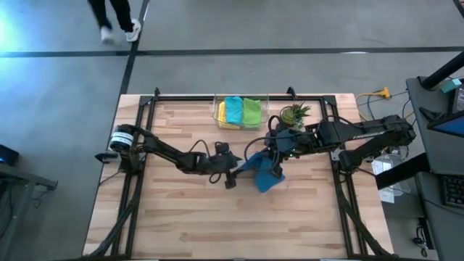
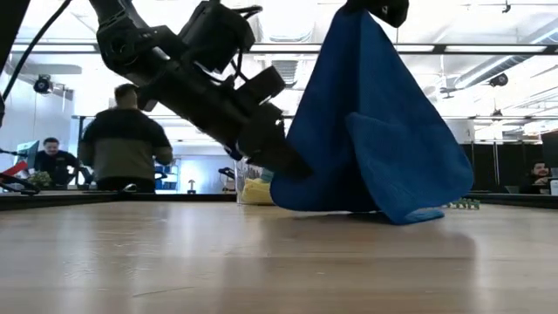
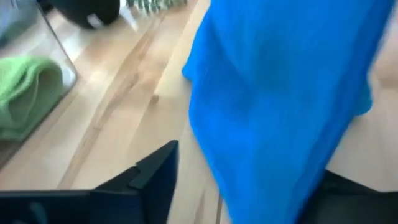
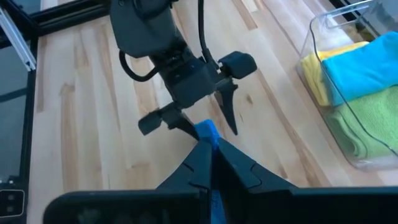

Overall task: Fold microfiber towels
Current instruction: Fold the dark blue microfiber towel

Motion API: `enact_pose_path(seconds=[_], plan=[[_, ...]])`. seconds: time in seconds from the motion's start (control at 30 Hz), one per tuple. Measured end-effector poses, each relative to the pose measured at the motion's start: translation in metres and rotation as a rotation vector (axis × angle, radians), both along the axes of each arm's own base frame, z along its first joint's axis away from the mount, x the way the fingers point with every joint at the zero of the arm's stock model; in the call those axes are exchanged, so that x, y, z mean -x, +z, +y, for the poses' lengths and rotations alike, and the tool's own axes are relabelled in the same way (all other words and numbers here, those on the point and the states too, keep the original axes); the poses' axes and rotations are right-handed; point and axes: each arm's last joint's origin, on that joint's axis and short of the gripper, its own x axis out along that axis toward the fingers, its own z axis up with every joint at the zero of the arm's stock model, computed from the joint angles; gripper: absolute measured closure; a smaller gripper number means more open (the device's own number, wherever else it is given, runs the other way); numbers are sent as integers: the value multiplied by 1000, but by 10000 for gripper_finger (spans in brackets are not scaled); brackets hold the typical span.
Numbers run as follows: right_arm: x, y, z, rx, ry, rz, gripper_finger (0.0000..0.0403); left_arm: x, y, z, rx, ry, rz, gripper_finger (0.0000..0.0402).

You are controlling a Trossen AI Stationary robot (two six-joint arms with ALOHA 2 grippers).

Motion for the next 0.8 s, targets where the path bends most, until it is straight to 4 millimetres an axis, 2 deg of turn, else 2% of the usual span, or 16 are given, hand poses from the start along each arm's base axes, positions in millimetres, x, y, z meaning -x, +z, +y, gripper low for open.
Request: enact_pose_path(seconds=[0.1,0.3,0.4,0.53,0.7,0.8], plan=[[0,0,0,1,1,5,394,3,-5,0,40,28,53,247],[2,-1,0,9,6,24,394,12,-12,0,134,46,162,383],[6,-5,-1,20,7,77,394,17,1,0,149,27,170,392],[10,-7,-2,32,5,120,394,31,32,1,145,25,167,400],[23,-9,4,21,-13,114,394,58,76,3,143,18,142,401],[35,-5,10,-21,-29,84,394,75,98,-1,206,-71,132,401]])
